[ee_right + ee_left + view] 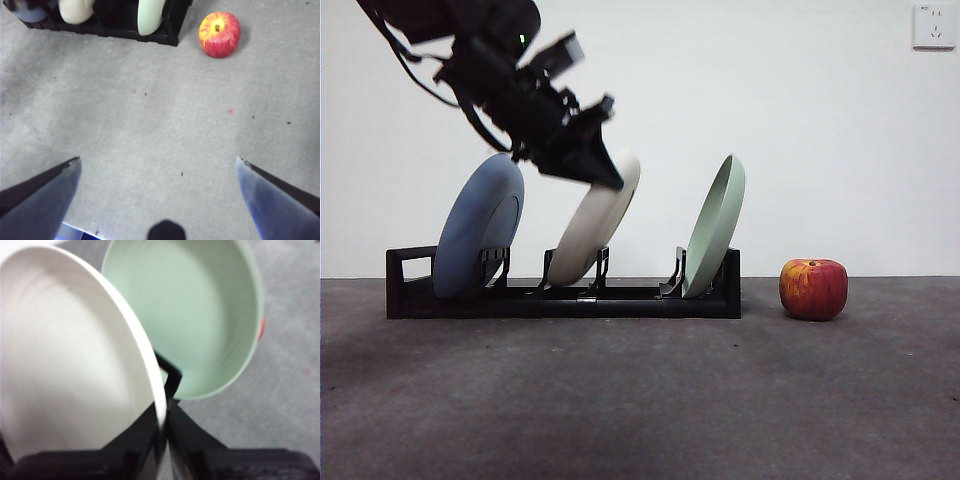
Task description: Take the yellow plate from the plate rack,put the plate on the table,take the apple from the table,put the apple in the plate
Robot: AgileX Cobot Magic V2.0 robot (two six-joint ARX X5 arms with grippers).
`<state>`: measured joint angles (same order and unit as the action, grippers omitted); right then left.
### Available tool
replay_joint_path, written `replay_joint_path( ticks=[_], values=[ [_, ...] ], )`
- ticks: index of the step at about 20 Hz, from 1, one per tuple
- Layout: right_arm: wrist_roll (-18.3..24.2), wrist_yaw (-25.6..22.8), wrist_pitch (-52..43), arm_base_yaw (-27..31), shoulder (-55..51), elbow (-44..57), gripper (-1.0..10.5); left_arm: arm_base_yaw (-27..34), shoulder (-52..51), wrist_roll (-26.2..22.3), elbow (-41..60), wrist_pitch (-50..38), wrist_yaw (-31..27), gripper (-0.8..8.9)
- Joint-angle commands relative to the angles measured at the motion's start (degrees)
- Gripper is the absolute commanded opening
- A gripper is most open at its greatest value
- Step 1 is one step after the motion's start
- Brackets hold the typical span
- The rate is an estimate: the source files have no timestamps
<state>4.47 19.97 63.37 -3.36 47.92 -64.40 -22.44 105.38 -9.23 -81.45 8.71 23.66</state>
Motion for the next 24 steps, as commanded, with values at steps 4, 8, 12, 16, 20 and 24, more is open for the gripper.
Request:
replay_joint_path(
  ticks=[4,8,12,16,20,24],
  values=[
    [0.26,0.2,-0.31,-0.02,-0.04,-0.11,5.4,0.0,-7.19,5.09,-0.13,-0.07,2.89,-0.08],
    [0.26,0.2,-0.33,-0.02,-0.04,-0.11,5.4,-1.25,-15.23,2.47,-0.13,9.22,3.74,-0.08],
    [0.28,0.2,-0.77,-0.02,-0.02,-0.11,5.4,-6.36,-24.55,-7.04,-0.13,25.05,-1.84,-0.08],
    [0.26,0.2,-1.22,-0.02,-0.02,-0.11,5.4,-18.23,-30.01,-12.04,-0.13,37.73,-17.88,-0.07],
    [0.24,0.22,-1.81,-0.02,-0.02,-0.11,5.4,-30.21,-28.02,-11.96,0.15,45.77,-31.26,-0.06],
    [0.22,0.24,-1.73,-0.02,-0.02,-0.11,5.4,-37.53,-22.32,-10.69,3.21,46.31,-40.24,-0.06]
  ],
)
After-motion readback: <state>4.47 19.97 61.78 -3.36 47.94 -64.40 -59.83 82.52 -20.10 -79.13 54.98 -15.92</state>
